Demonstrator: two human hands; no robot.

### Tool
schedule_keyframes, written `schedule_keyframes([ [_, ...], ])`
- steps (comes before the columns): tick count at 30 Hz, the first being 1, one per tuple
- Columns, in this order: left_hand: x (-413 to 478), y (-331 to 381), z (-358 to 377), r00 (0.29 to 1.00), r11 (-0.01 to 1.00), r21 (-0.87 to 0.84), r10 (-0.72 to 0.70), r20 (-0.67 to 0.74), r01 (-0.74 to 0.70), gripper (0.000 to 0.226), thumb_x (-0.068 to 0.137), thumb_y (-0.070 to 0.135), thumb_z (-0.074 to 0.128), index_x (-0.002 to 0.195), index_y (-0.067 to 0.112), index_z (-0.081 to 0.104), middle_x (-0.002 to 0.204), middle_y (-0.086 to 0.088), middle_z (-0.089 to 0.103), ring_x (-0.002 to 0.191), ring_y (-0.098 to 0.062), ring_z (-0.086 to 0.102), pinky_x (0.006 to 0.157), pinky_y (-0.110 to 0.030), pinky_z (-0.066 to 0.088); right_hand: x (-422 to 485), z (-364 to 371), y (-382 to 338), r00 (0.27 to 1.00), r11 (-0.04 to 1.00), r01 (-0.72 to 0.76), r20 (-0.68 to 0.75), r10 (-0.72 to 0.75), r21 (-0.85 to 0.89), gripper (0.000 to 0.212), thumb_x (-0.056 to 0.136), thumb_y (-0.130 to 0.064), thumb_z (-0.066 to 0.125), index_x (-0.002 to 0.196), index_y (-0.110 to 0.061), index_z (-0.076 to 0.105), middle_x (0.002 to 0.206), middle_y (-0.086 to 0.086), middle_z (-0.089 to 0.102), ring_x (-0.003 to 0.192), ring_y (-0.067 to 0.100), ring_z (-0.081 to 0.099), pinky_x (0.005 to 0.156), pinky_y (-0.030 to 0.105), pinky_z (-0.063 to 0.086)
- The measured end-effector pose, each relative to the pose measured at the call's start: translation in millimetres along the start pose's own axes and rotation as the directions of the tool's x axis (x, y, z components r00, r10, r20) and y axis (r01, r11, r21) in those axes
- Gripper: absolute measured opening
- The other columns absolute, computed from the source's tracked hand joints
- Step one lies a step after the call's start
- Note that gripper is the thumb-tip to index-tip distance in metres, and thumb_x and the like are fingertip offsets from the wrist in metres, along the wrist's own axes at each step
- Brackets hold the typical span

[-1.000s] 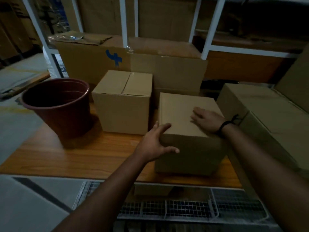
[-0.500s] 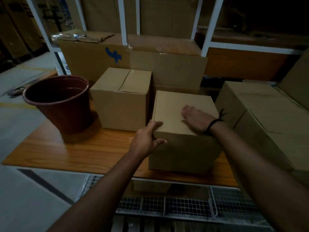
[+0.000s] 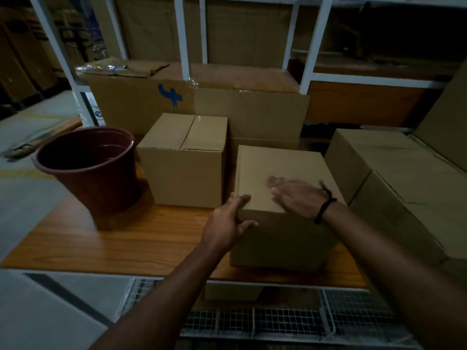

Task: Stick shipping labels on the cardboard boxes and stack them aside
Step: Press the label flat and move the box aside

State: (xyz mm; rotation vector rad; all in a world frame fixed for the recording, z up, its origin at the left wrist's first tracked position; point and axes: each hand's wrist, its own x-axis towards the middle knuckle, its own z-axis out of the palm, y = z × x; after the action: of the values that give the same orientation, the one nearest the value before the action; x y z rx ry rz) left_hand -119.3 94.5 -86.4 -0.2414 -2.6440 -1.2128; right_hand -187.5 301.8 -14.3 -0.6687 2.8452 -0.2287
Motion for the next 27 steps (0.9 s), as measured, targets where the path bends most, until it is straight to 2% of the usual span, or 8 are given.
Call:
schedule_keyframes([
  [3,0.9,-0.8,4.5,1.000,1.000,-0.011,-0.020,-0.009,0.019,0.065,0.082,0.036,0.076,0.138,0.038,0.043,0.135,0.004,0.056,0.115,-0.014,0.059,0.089,-0.036,0.057,-6.2,-20.3,29.5,0.967,0.965,-0.255,-0.039,0.252,-0.065,0.052,0.106,-0.037,0.017,0.154,-0.016,0.016,0.162,0.004,0.011,0.148,0.019,0.014,0.118,0.037,0.013],
  [6,0.2,-6.7,7.9,0.999,1.000,0.016,-0.001,-0.034,0.002,0.065,0.082,0.038,0.076,0.139,0.036,0.044,0.135,0.002,0.057,0.113,-0.015,0.060,0.089,-0.032,0.056,-9.9,-8.3,3.4,0.984,0.979,-0.176,-0.047,0.172,-0.098,0.052,0.106,-0.036,0.021,0.151,-0.010,0.026,0.159,0.009,0.022,0.144,0.025,0.024,0.117,0.039,0.020],
  [9,-0.9,-13.8,11.2,0.999,0.998,0.051,0.027,-0.030,-0.026,0.066,0.082,0.043,0.074,0.138,0.040,0.040,0.142,-0.005,0.053,0.120,-0.020,0.058,0.095,-0.038,0.053,-26.0,16.5,-19.3,0.999,0.999,-0.006,-0.032,0.005,-0.049,0.052,0.105,-0.043,0.020,0.154,-0.024,0.020,0.161,-0.007,0.015,0.148,0.014,0.013,0.118,0.032,0.009],
  [16,4.0,-16.3,16.5,0.998,0.995,0.077,0.059,-0.009,-0.058,0.067,0.084,0.048,0.070,0.140,0.045,0.032,0.150,-0.007,0.045,0.126,-0.026,0.054,0.097,-0.045,0.052,-49.2,18.6,50.5,0.927,0.955,-0.287,-0.228,0.297,0.075,0.077,0.091,-0.065,-0.001,0.149,-0.029,0.033,0.158,-0.007,0.027,0.145,0.013,0.023,0.118,0.037,0.019],
  [18,1.4,-19.6,17.6,0.996,0.993,0.095,0.070,-0.047,-0.065,0.068,0.086,0.050,0.067,0.143,0.045,0.029,0.152,-0.007,0.042,0.123,-0.027,0.057,0.093,-0.045,0.054,-65.6,35.0,52.2,0.824,0.940,-0.251,-0.459,0.333,0.231,0.074,0.095,-0.065,0.012,0.136,-0.020,0.054,0.151,0.004,0.041,0.138,0.023,0.037,0.112,0.039,0.029],
  [20,-3.9,-27.5,19.3,0.992,0.990,0.110,0.094,-0.088,-0.084,0.068,0.090,0.049,0.063,0.145,0.047,0.024,0.159,-0.007,0.030,0.117,-0.026,0.060,0.082,-0.042,0.059,-86.3,54.5,52.7,0.609,0.898,-0.123,-0.682,0.405,0.423,0.065,0.093,-0.056,0.028,0.118,-0.010,0.067,0.139,0.016,0.048,0.124,0.032,0.048,0.100,0.039,0.039],
  [22,-13.8,-40.4,24.4,0.982,0.982,0.097,0.170,-0.083,-0.162,0.070,0.092,0.043,0.062,0.146,0.049,0.019,0.165,-0.006,0.001,0.115,-0.027,0.060,0.068,-0.037,0.060,-101.4,77.6,54.5,0.510,0.846,-0.030,-0.719,0.471,0.533,0.059,0.090,-0.052,0.039,0.121,-0.009,0.064,0.140,0.019,0.040,0.121,0.034,0.048,0.097,0.039,0.043],
  [27,-30.7,-71.0,32.6,0.956,0.953,0.073,0.293,0.035,-0.295,0.081,0.086,0.052,0.059,0.146,0.062,0.004,0.159,-0.006,-0.031,0.142,-0.026,0.029,0.085,-0.030,0.049,-97.2,116.2,56.8,0.697,0.871,-0.093,-0.593,0.403,0.482,0.076,0.085,-0.062,0.055,0.150,-0.042,0.022,0.158,0.022,0.011,0.139,0.028,0.026,0.103,0.038,0.033],
])
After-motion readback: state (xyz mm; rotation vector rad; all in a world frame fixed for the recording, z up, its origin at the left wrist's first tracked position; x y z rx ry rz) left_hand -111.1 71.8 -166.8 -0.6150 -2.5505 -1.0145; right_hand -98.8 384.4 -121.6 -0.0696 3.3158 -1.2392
